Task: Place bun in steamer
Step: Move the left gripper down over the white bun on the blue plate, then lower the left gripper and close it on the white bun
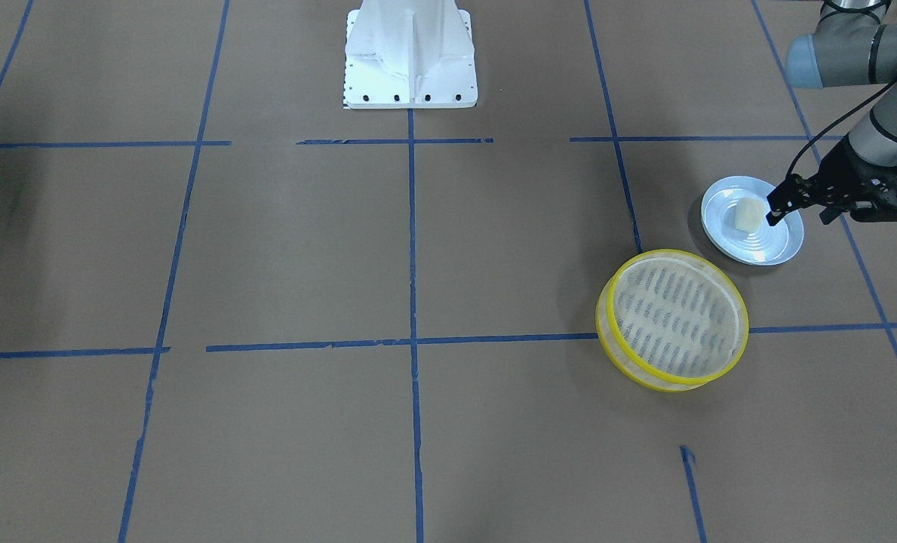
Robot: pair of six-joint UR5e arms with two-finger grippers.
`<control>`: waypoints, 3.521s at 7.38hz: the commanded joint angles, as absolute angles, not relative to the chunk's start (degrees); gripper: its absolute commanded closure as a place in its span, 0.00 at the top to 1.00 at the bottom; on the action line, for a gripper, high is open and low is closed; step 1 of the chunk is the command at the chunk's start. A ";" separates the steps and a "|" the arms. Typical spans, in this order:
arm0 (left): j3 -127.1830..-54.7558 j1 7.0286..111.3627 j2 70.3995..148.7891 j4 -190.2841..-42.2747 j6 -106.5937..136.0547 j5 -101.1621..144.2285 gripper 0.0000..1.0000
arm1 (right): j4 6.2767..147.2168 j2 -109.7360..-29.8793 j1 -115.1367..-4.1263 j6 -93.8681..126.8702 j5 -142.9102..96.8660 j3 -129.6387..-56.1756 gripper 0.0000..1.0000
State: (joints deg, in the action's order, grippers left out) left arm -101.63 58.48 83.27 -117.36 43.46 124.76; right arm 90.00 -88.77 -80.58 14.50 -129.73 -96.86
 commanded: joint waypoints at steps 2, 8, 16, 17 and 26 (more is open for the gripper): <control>-100.20 53.27 82.27 -120.14 47.28 124.37 1.00 | 90.00 -88.77 -80.60 14.50 -129.73 -96.86 1.00; -93.69 52.12 82.27 -127.88 47.11 124.37 1.00 | 90.00 -88.77 -80.60 14.50 -129.73 -96.86 1.00; -96.93 50.01 79.99 -127.88 47.55 124.37 0.42 | 90.00 -88.77 -80.60 14.50 -129.73 -96.86 1.00; -97.12 50.01 79.81 -127.79 47.55 124.37 0.28 | 90.00 -88.77 -80.60 14.50 -129.73 -96.86 1.00; -112.65 55.18 79.35 -110.71 43.18 125.16 0.09 | 90.00 -88.77 -80.60 14.50 -129.73 -96.86 1.00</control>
State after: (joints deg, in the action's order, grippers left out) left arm -109.01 53.44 78.11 -117.99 45.64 125.12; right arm 90.00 -88.77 -80.59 14.50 -129.73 -96.86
